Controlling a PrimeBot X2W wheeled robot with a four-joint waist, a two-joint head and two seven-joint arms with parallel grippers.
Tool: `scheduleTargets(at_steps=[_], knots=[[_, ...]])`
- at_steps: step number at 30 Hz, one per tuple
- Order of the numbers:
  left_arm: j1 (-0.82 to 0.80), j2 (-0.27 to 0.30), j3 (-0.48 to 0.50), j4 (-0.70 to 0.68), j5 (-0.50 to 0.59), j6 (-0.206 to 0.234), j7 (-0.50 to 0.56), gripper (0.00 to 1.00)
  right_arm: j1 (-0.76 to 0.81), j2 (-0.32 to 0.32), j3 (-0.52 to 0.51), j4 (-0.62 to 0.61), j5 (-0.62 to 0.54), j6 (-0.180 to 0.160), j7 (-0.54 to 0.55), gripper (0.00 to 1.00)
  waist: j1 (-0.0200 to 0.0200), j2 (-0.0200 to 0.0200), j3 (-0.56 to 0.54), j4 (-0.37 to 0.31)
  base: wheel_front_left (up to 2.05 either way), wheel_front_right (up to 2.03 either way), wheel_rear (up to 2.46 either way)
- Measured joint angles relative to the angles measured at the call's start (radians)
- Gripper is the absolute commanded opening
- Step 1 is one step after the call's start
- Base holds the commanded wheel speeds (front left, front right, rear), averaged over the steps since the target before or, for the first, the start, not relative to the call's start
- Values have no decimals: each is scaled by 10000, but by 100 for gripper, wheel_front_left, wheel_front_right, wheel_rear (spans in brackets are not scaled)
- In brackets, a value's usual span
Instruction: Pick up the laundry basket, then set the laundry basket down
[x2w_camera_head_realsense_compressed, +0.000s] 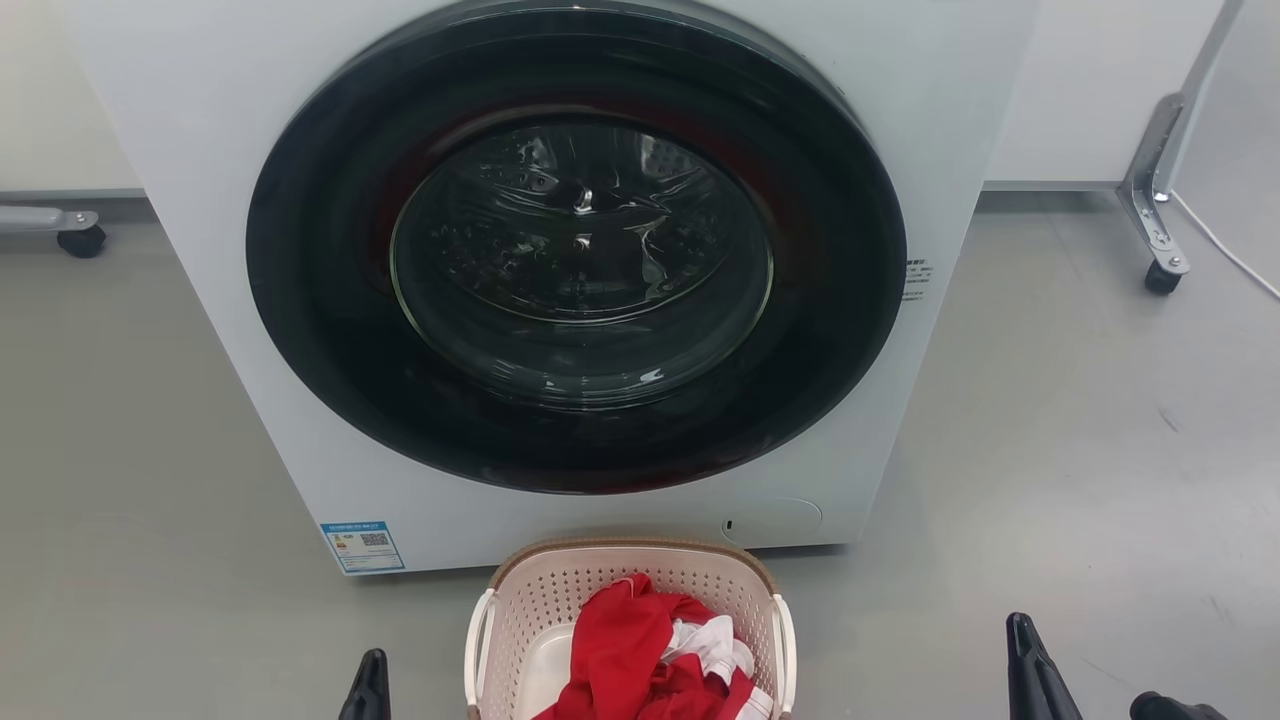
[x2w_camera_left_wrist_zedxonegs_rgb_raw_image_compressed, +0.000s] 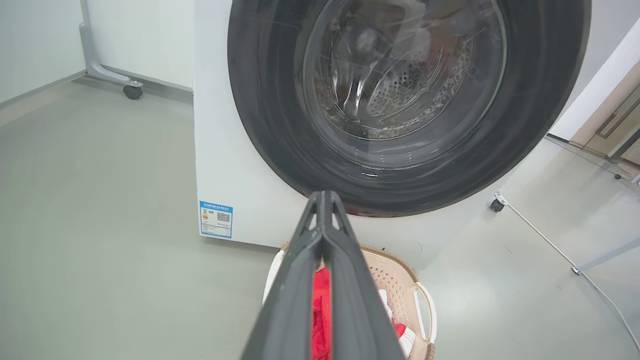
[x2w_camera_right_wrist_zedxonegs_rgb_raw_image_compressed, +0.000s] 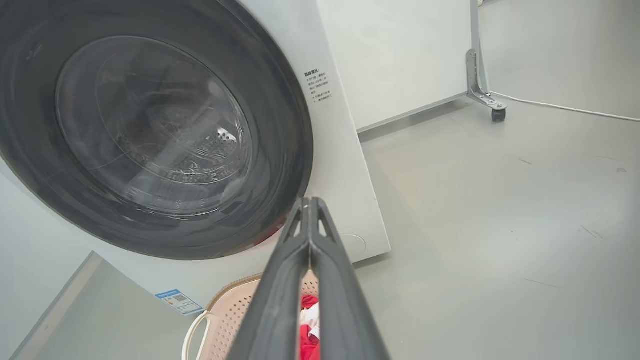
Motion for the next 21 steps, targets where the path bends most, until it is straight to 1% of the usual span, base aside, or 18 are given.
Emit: scheduleTargets(at_steps=[12,13,20,21], knots=[[-421,-42,428,295,-1762,-334,495,0,-394,44,-487,362,1730,280,487,0,0,1,54,-13,0,0,0],[-433,-46,447,318,-1858,-341,520,0,-413,48,-527,387,1866,343,533,0,0,0,59,-14,0,0,0],[-604,-121,704,493,-2901,-523,811,0,-583,71,-809,598,2832,458,826,0,0,0,90,-21,0,0,0],[-624,-123,732,541,-3024,-525,830,0,-635,75,-844,608,2999,531,838,0,0,0,94,-22,0,0,0]])
